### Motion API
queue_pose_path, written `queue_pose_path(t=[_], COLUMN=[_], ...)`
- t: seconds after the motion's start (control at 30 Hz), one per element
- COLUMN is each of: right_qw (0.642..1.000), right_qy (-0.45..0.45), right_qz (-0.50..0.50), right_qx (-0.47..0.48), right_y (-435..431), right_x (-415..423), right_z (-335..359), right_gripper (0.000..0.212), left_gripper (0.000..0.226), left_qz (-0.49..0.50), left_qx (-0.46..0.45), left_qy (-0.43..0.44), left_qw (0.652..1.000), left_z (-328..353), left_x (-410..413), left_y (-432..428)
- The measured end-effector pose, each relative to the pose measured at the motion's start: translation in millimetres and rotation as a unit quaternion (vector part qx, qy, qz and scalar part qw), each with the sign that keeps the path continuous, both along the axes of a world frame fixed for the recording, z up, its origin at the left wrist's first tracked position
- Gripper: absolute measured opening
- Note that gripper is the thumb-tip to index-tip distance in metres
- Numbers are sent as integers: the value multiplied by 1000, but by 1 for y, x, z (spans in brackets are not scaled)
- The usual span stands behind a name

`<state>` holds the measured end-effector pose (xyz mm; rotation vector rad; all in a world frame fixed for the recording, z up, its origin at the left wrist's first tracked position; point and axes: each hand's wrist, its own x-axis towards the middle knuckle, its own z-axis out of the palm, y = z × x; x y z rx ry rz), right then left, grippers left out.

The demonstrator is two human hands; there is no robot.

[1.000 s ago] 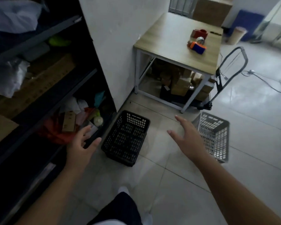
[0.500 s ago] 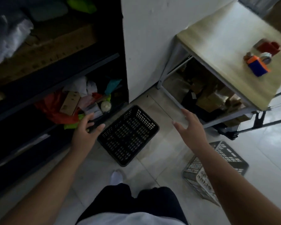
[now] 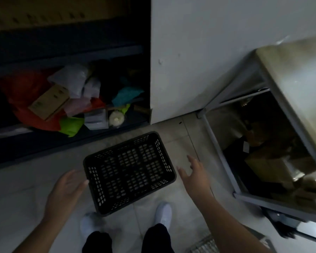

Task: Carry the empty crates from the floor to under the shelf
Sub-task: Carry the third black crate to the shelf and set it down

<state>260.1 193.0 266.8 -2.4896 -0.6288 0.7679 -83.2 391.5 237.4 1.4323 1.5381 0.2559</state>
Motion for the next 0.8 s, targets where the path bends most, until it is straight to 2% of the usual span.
queue_pose_path(t=[0.13, 0.27, 0.43, 0.53, 0.6, 0.73, 0.8], right_qw=[1000, 998, 996, 994, 993, 990, 990], right_qy=[-3, -19, -45, -50, -39, -30, -36], right_qz=[23, 36, 55, 68, 80, 121, 121], right_qx=[-14, -45, -55, -66, -73, -67, -56], right_y=[14, 14, 9, 10, 12, 24, 33], right_x=[31, 51, 72, 78, 77, 66, 62], right_z=[-97, -187, -280, -322, -346, -379, -388], right_gripper=[65, 64, 64, 67, 68, 61, 55], left_gripper=[58, 50, 99, 105, 101, 51, 41], left_qz=[45, 66, 99, 130, 144, 117, 105], left_qx=[3, 62, 73, 60, 43, 72, 57], left_qy=[25, 31, 147, 164, 169, 186, 201], left_qw=[999, 995, 981, 976, 974, 973, 972], left_z=[-97, -189, -301, -345, -367, -398, -407], left_x=[28, 29, -9, -27, -32, -46, -53], left_y=[-16, -16, -3, 5, 8, 7, 8])
